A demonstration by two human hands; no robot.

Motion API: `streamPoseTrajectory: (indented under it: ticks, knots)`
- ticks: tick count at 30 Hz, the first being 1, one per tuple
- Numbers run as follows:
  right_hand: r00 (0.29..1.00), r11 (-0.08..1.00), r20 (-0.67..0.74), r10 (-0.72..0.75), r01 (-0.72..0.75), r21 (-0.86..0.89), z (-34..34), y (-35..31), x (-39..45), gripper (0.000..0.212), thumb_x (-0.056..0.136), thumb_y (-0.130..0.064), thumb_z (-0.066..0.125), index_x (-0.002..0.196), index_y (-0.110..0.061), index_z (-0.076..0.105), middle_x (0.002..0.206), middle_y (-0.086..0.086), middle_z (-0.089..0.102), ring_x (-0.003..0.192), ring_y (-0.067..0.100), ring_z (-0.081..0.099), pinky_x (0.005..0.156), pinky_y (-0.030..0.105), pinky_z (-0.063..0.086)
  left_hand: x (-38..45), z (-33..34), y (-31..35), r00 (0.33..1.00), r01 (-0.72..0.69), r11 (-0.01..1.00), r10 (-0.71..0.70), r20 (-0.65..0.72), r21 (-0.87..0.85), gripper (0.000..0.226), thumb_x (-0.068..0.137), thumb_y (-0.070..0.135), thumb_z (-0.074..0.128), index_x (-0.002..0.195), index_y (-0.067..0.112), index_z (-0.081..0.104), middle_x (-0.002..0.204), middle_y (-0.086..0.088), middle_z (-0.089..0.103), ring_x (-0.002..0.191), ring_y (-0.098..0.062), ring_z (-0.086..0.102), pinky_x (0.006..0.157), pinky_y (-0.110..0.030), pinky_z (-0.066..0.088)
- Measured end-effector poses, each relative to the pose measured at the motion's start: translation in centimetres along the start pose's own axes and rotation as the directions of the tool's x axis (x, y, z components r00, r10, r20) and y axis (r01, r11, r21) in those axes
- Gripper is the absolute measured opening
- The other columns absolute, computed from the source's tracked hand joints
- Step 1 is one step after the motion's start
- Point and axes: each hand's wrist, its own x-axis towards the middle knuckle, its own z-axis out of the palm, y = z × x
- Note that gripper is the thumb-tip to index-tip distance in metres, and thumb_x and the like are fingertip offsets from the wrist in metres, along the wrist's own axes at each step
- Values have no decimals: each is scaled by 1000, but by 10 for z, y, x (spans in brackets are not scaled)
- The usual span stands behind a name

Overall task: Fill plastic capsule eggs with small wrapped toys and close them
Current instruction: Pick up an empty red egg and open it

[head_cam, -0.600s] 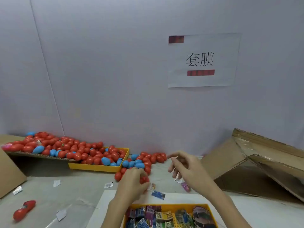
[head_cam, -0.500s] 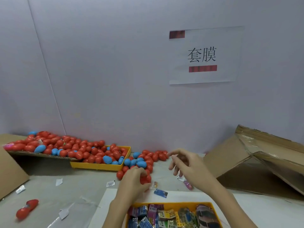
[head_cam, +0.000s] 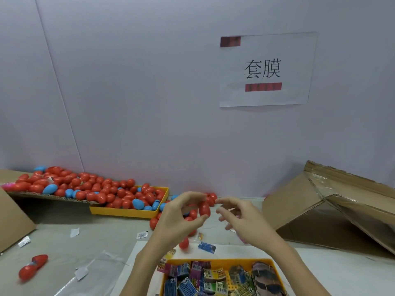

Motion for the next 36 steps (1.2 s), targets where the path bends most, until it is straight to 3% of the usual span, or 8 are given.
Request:
streamPoseTrajectory:
  ticks: [3,6,11,15,20,27,31,36]
  knots:
    - [996,947,79,33,-56,317,-3,-15,-3,27,106,-27,56,125,-15,70,108,2,79,101,13,75,83,27,62,4,-1,26,995,-103,990,101,-25,-97,45,87,13,83,127,24,67,120,16,71,118,-9,68,97,-19,54]
    - [994,907,103,-21,-25,421,-9,-30,-10,23,104,-27,58,118,-18,75,106,1,80,102,16,76,82,22,60,2,1,42,983,-178,979,173,-56,-103,42,88,15,82,127,19,67,120,11,71,118,-12,68,96,-22,56]
    - [998,901,49,-33,9,434,-19,-49,-20,25,97,-32,68,117,-19,75,104,0,80,101,15,76,83,23,61,-5,6,63,958,-269,960,259,-122,-75,44,87,17,81,128,16,67,123,7,66,119,-15,66,97,-22,55]
    - [999,912,19,-47,35,409,-22,-55,-39,20,98,-31,66,114,-22,75,101,-2,81,97,14,77,79,20,60,-16,16,75,939,-288,958,285,-193,14,41,86,21,82,125,21,70,118,14,69,113,-11,68,92,-19,55]
    - [999,879,38,32,-46,475,-14,-31,-69,27,100,-29,63,127,-27,66,109,-1,80,103,18,76,84,25,61,-39,28,61,975,-207,977,210,-74,53,51,88,18,81,133,36,64,125,20,68,120,-5,63,98,-19,51]
    - [991,889,-26,129,-104,446,-1,-3,-81,24,100,-18,65,123,-23,65,104,0,81,99,18,77,82,27,62,-54,34,51,981,-113,991,123,147,-75,55,101,12,66,147,30,42,145,24,57,139,3,48,109,-13,39]
    - [991,865,-12,137,-114,489,-3,-2,-82,28,95,-30,67,121,-20,66,103,0,81,97,18,78,76,21,60,-57,35,51,971,-138,986,153,183,-92,55,102,7,61,148,30,41,149,23,53,142,1,45,112,-13,37]
    - [986,848,-37,162,-120,517,2,3,-82,36,92,-36,69,123,-19,65,106,4,80,100,21,77,87,28,61,-56,38,54,987,-154,982,157,26,-105,52,95,17,74,141,29,51,133,14,60,125,-12,61,102,-19,49]
